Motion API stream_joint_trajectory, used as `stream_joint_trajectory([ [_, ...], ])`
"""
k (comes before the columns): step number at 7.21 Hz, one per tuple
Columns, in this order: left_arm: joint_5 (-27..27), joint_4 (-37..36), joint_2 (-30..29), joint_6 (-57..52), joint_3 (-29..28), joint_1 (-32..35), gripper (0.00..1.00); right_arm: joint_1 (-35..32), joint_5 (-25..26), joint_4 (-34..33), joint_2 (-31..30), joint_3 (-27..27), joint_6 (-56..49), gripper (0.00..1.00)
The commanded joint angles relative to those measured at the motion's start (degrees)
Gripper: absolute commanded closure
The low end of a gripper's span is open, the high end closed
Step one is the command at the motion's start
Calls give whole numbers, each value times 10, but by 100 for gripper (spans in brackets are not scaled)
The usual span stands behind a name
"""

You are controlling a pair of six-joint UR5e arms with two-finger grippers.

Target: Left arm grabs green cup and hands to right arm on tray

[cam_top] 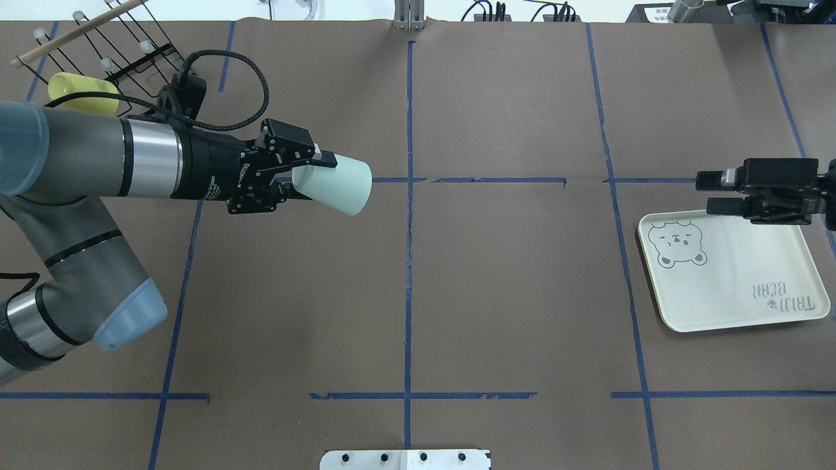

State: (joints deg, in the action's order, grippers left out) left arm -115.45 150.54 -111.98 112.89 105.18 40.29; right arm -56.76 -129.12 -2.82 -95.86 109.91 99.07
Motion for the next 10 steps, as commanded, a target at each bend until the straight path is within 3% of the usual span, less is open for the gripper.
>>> stream_joint_trajectory([
  [1, 3, 110, -3, 62, -5, -25, 64, 39, 31, 89, 32, -1, 109, 0],
  [2, 4, 168, -3, 63, -8, -48, 64, 86, 96, 118, 52, 0, 140, 0],
  [3, 14, 191, -4, 65, -8, -55, 64, 161, 202, 163, 60, 0, 140, 0],
  [4, 18, 221, -6, 65, -8, -66, 64, 217, 275, 188, 72, 0, 135, 0],
  [7, 118, 311, -17, 64, -16, -149, 64, 267, 309, 178, 141, -7, 137, 0],
  [10, 123, 312, -28, 63, -24, -155, 64, 273, 308, 146, 186, -22, 131, 0],
])
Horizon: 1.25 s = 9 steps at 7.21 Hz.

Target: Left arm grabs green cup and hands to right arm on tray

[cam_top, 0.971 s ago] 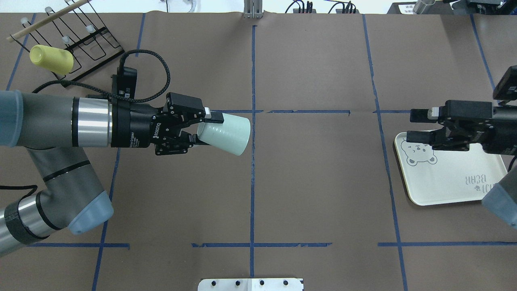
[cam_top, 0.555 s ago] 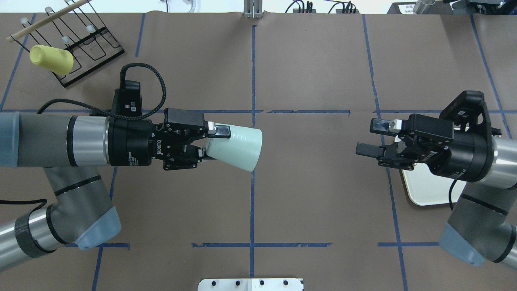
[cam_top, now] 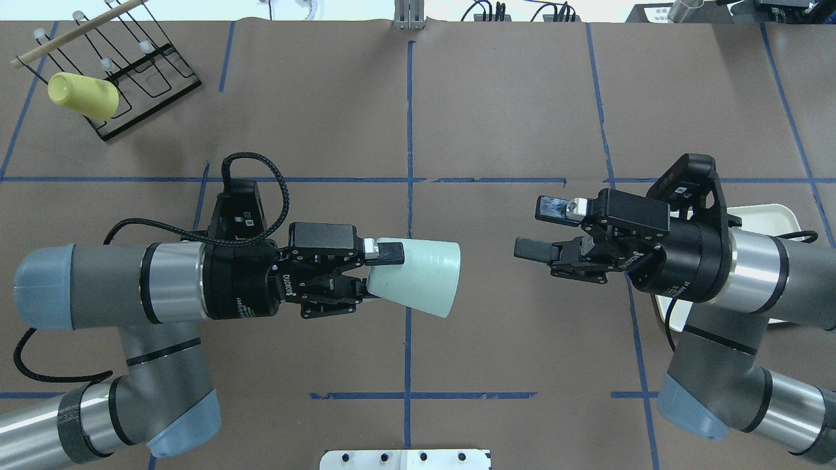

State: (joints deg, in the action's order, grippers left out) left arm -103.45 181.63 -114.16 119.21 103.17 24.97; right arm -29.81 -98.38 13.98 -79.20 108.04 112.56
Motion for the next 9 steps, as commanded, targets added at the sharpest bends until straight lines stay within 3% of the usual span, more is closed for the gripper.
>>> stream_joint_trajectory([
  [1, 7, 1, -8, 0, -7, -3, 64, 4, -1, -48, 34, -5, -6, 0],
  [9, 11, 1, -14, 0, -20, -3, 64, 42, -1, -54, 46, -6, -8, 2],
])
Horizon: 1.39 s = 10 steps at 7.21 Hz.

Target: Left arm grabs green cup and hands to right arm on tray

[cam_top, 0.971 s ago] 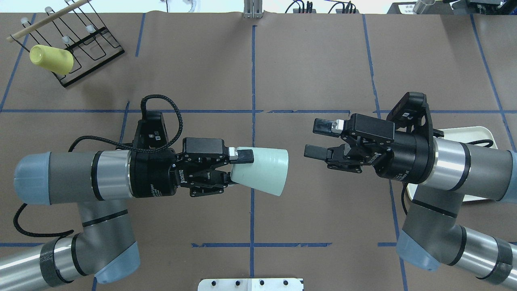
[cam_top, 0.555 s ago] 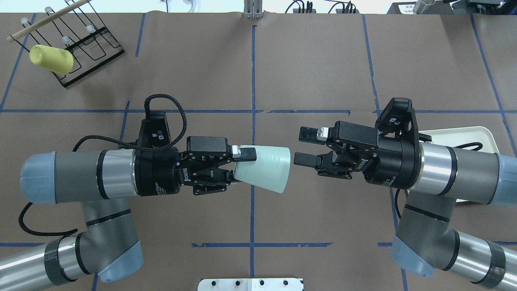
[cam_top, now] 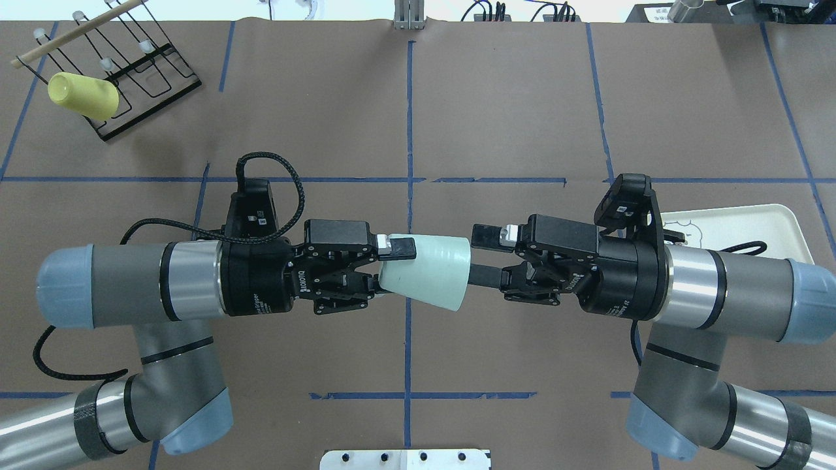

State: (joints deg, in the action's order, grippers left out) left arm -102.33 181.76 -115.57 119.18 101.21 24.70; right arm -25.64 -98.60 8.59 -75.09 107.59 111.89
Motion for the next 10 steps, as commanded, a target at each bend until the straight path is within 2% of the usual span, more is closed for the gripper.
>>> stream_joint_trajectory([
  [1, 0, 0, 0, 0, 0, 0, 64, 1, 2, -11, 7, 0, -1, 3],
  [3, -1, 0, 0, 1, 0, 0, 64, 2, 2, -52, 35, 1, 0, 10],
  [4, 0, 0, 0, 1, 0, 1, 64, 3, 2, -53, 34, 1, 1, 27],
  [5, -1, 0, 0, 1, 0, 1, 64, 5, 1, -52, 32, 0, 1, 52],
  [6, 0, 0, 0, 1, 0, 1, 64, 5, 0, -52, 30, 0, 0, 67],
  [7, -1, 0, 0, 1, 0, 1, 64, 4, 0, -51, 29, -1, 0, 74],
  [9, -1, 0, 0, 1, 0, 1, 64, 4, 2, -46, 29, 0, 0, 82],
  [10, -1, 0, 0, 1, 0, 1, 64, 4, 2, -45, 29, -1, 0, 83],
])
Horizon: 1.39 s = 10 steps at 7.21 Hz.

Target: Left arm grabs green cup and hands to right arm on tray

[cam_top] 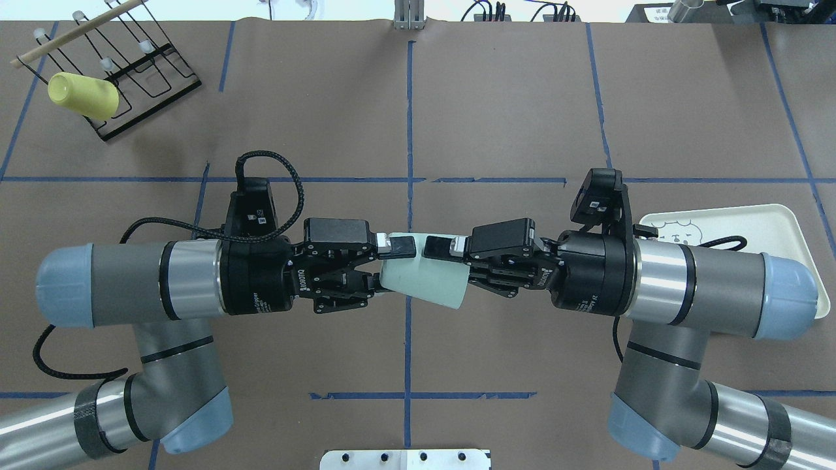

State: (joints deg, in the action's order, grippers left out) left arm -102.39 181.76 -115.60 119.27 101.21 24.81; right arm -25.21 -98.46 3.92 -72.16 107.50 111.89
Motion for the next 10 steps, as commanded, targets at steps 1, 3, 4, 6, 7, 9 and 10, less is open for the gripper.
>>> stream_joint_trajectory([
  [1, 1, 1, -1, 2, 0, 0, 60, 0, 1, 3, 1, 0, 0, 85],
  [3, 4, -2, -4, 3, 0, 2, 0, 0, 1, 3, 1, 1, -1, 100],
  [4, 5, -4, -3, 2, -2, 5, 0, 0, 1, 3, 3, 1, 0, 100],
  [6, 42, -12, -5, 3, -17, 16, 0, -1, 0, 3, -1, 1, 0, 100],
  [7, 49, -22, -12, 4, -37, 45, 0, -2, -1, 2, -2, 1, 0, 100],
  [9, 53, -66, -29, 24, -83, 103, 0, -4, -3, -12, -5, -1, -1, 100],
  [10, 57, -117, -28, 22, -89, 128, 0, -8, -6, -36, -10, 0, -1, 100],
])
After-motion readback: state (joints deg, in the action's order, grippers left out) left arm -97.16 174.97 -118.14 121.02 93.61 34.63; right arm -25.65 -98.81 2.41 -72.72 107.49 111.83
